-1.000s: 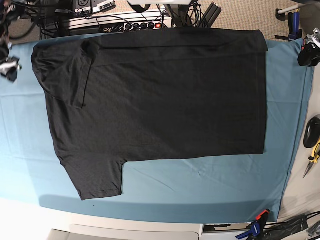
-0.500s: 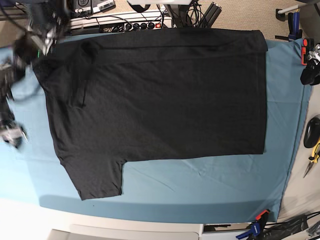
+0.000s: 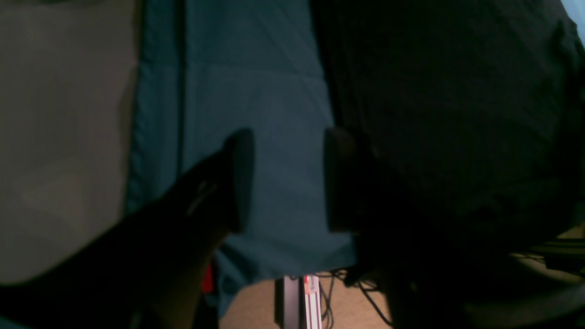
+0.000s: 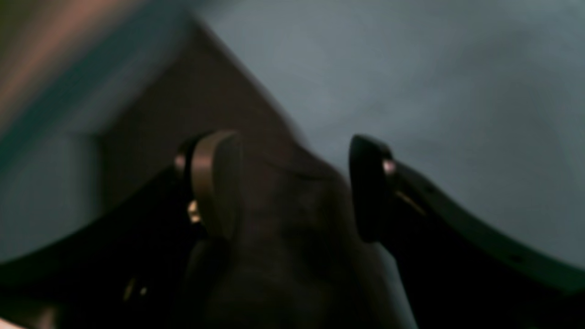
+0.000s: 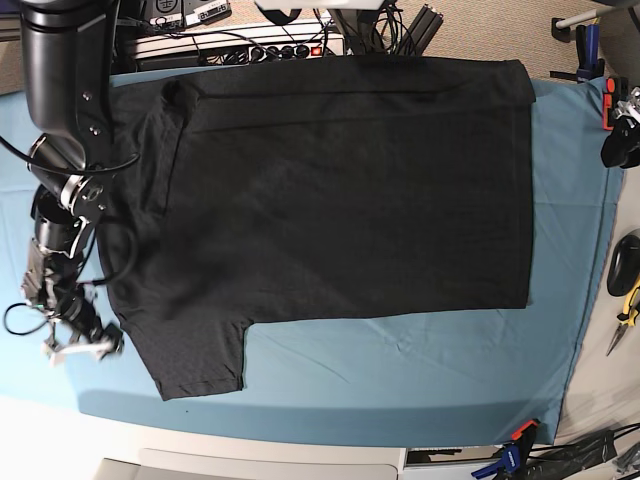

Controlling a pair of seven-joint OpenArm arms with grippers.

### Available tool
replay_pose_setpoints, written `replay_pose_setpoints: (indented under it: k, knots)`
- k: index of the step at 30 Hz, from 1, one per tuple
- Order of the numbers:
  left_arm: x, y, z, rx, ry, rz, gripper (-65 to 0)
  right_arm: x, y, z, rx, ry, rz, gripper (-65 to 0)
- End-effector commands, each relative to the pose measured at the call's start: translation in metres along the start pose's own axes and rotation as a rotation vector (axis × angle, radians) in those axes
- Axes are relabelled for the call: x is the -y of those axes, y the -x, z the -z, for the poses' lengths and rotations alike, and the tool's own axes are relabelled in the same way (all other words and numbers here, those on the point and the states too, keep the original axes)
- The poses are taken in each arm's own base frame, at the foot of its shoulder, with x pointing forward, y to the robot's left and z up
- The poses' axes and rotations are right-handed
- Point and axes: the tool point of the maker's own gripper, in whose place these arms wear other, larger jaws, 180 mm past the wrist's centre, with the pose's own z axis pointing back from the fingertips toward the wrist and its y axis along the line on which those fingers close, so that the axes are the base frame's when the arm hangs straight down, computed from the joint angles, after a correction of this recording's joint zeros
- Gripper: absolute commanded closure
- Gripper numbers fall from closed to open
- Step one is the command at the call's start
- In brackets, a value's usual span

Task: Fold the T-shirt properly
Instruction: 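Move the right gripper down to the shirt's hem corner and grasp it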

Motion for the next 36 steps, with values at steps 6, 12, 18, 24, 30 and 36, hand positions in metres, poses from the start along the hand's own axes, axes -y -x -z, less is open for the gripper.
replay_pose_setpoints:
  k: [6,12,18,24,30,36]
  knots:
    - [0.002,-0.014,-0.004,0.025,0.012,0.032,-26.0,0.027,-0.013,-0.003,0.091,0.115,-0.072,-37.0]
    - [0.002,-0.014,-0.004,0.025,0.012,0.032,-26.0,0.022,-0.009,-0.001,0.097,0.083,-0.033,-37.0]
    - [0.002,-0.014,-0.004,0.025,0.012,0.032,-26.0,-0.007,0.004,0.007,0.071,0.009,-0.025,-37.0]
    - [0.002,-0.014,-0.004,0.025,0.012,0.032,-26.0,-0.025,0.011,0.012,0.074,-0.012,-0.049,-36.9]
    - [0.002,-0.014,-0.004,0.025,0.012,0.032,-26.0,-0.018,0.012,0.012,0.085,0.01,-0.083,-36.9]
    - [0.002,-0.015,-0.003,0.028,0.012,0.033,-26.0,-0.009,0.027,0.014,0.081,0.02,-0.108,-21.7]
